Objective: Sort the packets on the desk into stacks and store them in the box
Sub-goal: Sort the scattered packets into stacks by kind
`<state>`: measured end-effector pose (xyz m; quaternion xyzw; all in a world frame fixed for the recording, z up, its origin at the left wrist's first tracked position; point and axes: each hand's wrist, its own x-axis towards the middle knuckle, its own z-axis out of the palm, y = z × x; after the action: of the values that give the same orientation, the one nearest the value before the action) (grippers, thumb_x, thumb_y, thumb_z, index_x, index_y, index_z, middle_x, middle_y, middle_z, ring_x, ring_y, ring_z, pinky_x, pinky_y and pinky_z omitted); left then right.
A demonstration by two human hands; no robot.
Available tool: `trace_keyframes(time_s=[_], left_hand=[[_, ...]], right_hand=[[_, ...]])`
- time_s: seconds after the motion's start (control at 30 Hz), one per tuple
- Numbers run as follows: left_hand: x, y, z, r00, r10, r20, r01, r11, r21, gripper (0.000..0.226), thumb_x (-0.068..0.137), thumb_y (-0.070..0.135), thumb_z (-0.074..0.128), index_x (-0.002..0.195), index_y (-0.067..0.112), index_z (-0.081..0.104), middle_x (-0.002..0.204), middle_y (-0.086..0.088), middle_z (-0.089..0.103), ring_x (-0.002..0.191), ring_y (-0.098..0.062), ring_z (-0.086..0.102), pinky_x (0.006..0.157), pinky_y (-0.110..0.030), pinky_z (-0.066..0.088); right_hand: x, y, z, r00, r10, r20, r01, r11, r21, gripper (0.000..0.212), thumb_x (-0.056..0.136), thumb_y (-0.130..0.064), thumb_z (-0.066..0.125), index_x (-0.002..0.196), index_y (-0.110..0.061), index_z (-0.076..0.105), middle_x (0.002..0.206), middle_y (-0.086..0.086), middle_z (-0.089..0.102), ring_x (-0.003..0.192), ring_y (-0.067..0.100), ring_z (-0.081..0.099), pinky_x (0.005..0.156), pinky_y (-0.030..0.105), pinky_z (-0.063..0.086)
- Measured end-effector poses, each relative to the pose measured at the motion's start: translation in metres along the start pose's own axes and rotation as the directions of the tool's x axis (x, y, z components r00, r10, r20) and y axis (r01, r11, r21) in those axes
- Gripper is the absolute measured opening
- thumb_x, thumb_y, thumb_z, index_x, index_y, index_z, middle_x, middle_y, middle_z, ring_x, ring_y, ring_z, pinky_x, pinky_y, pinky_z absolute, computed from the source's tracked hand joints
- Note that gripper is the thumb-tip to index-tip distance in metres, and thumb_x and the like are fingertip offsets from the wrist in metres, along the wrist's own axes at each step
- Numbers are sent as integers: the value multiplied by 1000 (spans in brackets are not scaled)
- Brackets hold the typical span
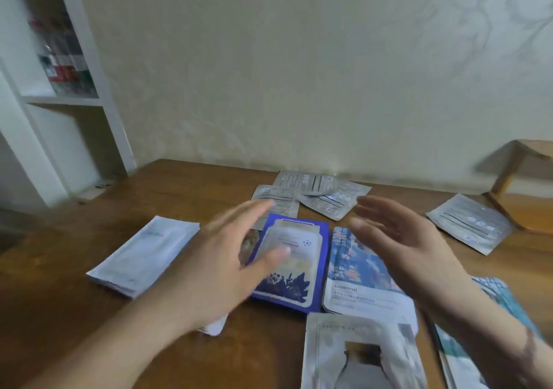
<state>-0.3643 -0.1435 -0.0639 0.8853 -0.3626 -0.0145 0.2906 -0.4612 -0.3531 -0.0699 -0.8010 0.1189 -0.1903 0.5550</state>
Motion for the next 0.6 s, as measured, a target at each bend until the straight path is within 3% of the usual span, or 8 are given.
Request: trace_keyframes(time_s=[0.03,0.1,0.13,0.2,0.27,0.4,0.53,0.6], left_hand=[[27,-13,-5,999,-39,-30,38,999,-12,68,84,68,51,145,42,34,143,33,33,128,8,35,101,-20,35],[91,-34,-10,969,-241,54,246,935,-255,51,92,45,61,137,24,50,142,8,50,122,-7,50,102,-27,40],[119,-48,-8,928,-344,147,372,809,-456,44,94,39,62,130,16,55,142,-3,52,121,-15,52,105,-34,41],[160,-70,-3,808,-477,346,550,401,-732,46,96,36,59,129,5,52,146,-20,42,126,-31,49,106,-44,42],[182,-89,2,711,-551,438,572,89,-815,55,97,35,56,136,-1,44,150,-27,32,127,-40,46,95,-47,47],[197,-112,15,672,-604,429,552,23,-833,50,97,24,55,138,-3,43,138,-26,47,106,-33,59,81,-40,56],[196,-130,18,653,-625,428,555,11,-832,44,97,20,55,134,-3,47,118,-21,58,100,-31,63,83,-42,54],[195,-133,18,654,-621,433,545,-12,-839,43,98,21,55,133,-2,47,115,-20,58,100,-32,62,88,-46,52]], right_hand=[[32,0,4,995,97,5,-97,994,49,55,82,-45,71,129,-20,60,117,-7,69,105,5,66,98,32,51],[94,7,14,952,301,61,-307,922,237,37,91,-23,65,121,-1,61,114,15,69,100,24,69,94,39,53],[120,11,20,916,387,108,-400,864,306,33,94,-18,61,117,5,60,115,22,66,100,30,68,91,39,54],[157,18,32,842,509,181,-540,787,299,38,96,-14,58,122,13,52,116,29,61,100,37,64,86,38,55],[184,30,45,777,584,236,-629,741,236,48,97,-14,57,133,15,43,122,32,56,99,37,63,82,38,56],[209,48,66,704,658,268,-708,683,180,48,97,-11,56,133,17,40,107,30,61,70,31,66,54,32,58],[218,59,79,697,658,286,-715,670,200,41,92,-6,63,127,11,49,103,25,67,73,29,70,67,33,62],[224,63,92,725,639,258,-683,713,156,32,89,-4,66,119,5,57,100,19,69,71,24,67,56,25,56]])
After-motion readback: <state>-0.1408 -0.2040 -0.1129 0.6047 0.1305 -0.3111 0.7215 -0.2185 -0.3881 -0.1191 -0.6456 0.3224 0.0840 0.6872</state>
